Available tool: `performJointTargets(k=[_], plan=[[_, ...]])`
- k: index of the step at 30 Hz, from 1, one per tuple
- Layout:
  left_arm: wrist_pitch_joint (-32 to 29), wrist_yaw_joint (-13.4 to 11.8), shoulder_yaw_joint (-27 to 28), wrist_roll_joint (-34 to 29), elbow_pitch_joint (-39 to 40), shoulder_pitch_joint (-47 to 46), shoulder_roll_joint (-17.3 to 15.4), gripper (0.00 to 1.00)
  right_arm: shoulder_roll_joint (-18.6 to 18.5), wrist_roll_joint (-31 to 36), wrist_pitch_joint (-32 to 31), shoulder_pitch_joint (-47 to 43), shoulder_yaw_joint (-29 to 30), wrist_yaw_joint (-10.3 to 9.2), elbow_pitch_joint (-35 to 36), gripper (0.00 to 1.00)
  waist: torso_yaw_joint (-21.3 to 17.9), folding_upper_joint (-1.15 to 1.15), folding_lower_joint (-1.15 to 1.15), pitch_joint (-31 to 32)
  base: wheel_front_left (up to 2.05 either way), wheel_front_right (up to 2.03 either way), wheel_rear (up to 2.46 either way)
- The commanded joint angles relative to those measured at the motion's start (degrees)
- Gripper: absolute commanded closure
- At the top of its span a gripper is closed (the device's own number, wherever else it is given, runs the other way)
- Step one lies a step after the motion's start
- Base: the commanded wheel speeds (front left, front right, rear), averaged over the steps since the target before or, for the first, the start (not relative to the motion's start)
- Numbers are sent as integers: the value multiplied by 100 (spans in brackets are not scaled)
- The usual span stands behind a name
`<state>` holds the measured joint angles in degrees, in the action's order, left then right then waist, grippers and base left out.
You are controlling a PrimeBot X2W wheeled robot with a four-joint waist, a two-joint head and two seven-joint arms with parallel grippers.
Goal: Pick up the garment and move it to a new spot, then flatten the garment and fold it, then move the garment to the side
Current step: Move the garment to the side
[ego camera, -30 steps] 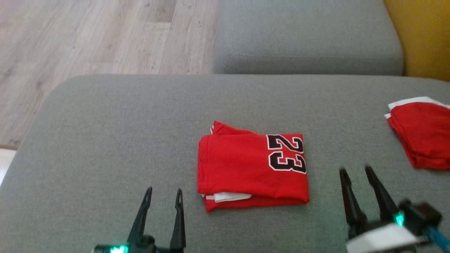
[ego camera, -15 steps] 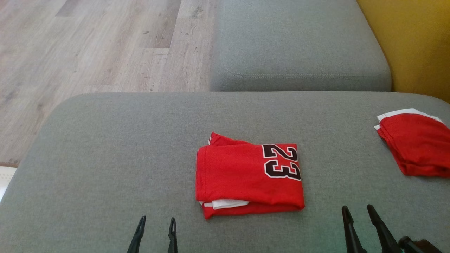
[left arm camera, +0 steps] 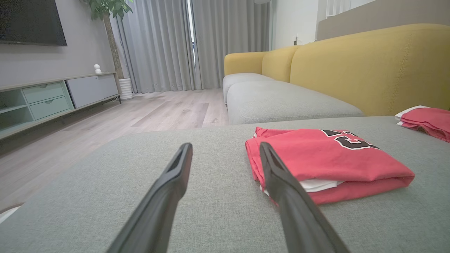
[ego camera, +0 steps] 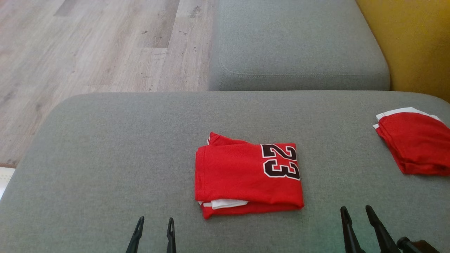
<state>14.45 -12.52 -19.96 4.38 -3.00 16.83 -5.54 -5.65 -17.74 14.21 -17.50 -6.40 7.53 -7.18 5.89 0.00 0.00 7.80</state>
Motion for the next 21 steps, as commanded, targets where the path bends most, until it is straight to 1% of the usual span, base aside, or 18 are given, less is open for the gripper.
performJointTargets(k=[1, 10, 14, 18, 21], plan=[[55, 26, 223, -59, 153, -199, 97, 0, -76, 21, 78, 263, -113, -4, 150, 0, -4, 0, 0, -12, 0, 0, 0], [55, 87, 216, -87, 117, -261, 149, 0, -101, 57, 79, 289, -111, -4, 134, 0, 45, 0, 0, -145, 0, 0, 0], [55, 118, 187, -104, 107, -327, 170, 0, -170, -28, 79, 422, -260, -4, -1, 0, 82, 0, 0, -311, 0, 0, 0], [55, 148, 108, -124, 78, -422, 198, 0, -381, -349, 76, 825, -629, -4, -460, 0, 147, 0, 0, -561, 0, 0, 0], [55, 166, 45, -134, 49, -502, 213, 0, -553, -721, -139, 1214, -885, -4, -806, 0, 199, 0, 0, -721, 0, 0, 0]])
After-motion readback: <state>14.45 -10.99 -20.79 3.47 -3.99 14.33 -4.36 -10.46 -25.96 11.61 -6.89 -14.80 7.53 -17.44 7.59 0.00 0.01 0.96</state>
